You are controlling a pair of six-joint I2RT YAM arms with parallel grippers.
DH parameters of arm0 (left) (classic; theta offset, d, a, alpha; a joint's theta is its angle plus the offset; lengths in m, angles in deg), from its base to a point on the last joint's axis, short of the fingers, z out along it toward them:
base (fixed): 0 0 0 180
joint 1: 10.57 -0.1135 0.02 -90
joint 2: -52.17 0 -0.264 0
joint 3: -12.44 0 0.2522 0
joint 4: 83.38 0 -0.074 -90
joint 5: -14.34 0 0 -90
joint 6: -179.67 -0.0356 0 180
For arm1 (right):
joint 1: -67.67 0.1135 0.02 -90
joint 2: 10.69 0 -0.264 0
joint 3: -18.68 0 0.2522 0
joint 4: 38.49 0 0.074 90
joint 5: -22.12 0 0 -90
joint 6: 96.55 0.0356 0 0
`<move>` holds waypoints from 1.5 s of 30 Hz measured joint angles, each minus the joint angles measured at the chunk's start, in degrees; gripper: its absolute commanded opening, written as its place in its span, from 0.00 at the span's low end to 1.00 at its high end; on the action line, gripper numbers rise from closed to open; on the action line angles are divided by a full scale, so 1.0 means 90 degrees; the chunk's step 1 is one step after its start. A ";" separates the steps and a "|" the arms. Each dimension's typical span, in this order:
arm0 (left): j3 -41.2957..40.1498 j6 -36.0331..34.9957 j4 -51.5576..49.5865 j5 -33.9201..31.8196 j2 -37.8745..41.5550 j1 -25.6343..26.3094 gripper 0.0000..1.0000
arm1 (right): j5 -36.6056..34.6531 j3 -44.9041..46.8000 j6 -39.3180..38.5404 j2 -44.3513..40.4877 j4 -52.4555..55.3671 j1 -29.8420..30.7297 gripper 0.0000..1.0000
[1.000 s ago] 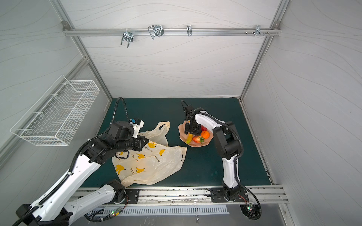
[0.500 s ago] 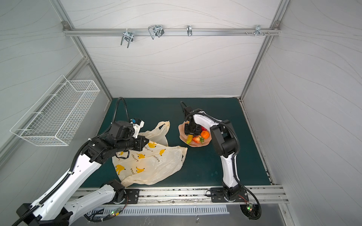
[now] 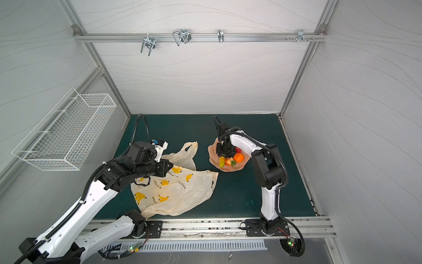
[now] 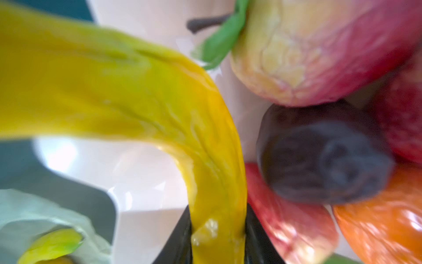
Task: Place the fruits into the plastic bag
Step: Pick up the fruit from the plate, then place the fruit in the plastic bag.
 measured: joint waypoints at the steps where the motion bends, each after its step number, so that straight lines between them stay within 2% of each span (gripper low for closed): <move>1: 0.0000 0.0002 0.0000 -0.0002 0.0000 0.0000 0.00 | 0.0039 0.0002 0.0002 -0.0078 -0.0010 -0.0015 0.28; 8: 0.0002 0.0000 0.0000 0.0000 -0.0002 0.0000 0.00 | 0.0707 0.0318 0.0114 -0.0877 -0.0338 -0.0216 0.27; 11: 0.0002 0.0000 0.0002 0.0007 -0.0002 0.0000 0.00 | 0.1545 0.0850 0.0277 -0.1596 -0.1069 -0.0457 0.34; 16: 0.0002 -0.0002 0.0010 0.0044 -0.0010 0.0000 0.00 | 0.3293 0.1736 0.0576 -0.2407 -0.2701 -0.0653 0.32; 20: 0.0002 -0.0005 0.0012 0.0109 -0.0032 0.0000 0.00 | 0.3767 0.1991 0.0578 -0.2397 -0.3308 -0.0418 0.30; 27: 0.0002 -0.0005 0.0024 0.0189 -0.0036 0.0000 0.00 | 0.3820 0.2157 0.0622 -0.2280 -0.4068 0.0175 0.26; 29: 0.0002 -0.0002 0.0039 0.0221 -0.0036 0.0000 0.00 | 0.3745 0.2205 0.0627 -0.2208 -0.4318 0.0374 0.23; 38: 0.0002 0.0000 0.0189 0.0503 -0.0029 0.0000 0.00 | 0.2800 0.2900 0.0670 -0.2025 -0.5411 0.1188 0.21; 45: 0.0002 0.0102 0.0313 0.0483 -0.0063 0.0000 0.00 | 0.2543 0.3276 0.0605 -0.2016 -0.5610 0.1639 0.22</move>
